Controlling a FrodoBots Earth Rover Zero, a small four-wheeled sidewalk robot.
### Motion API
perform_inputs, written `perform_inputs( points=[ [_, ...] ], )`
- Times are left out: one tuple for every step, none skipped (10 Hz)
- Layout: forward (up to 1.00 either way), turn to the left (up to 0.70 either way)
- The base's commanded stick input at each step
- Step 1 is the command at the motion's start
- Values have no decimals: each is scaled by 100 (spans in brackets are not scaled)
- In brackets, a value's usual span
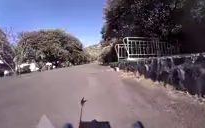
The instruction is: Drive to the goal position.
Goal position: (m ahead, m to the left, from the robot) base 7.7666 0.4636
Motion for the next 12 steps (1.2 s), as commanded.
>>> perform_inputs(
  points=[
    [50,0],
    [50,0],
    [50,0],
    [50,0],
    [50,0],
    [50,0],
    [50,0],
    [50,0],
    [50,0],
    [50,0],
    [50,0],
    [50,0]
  ],
)
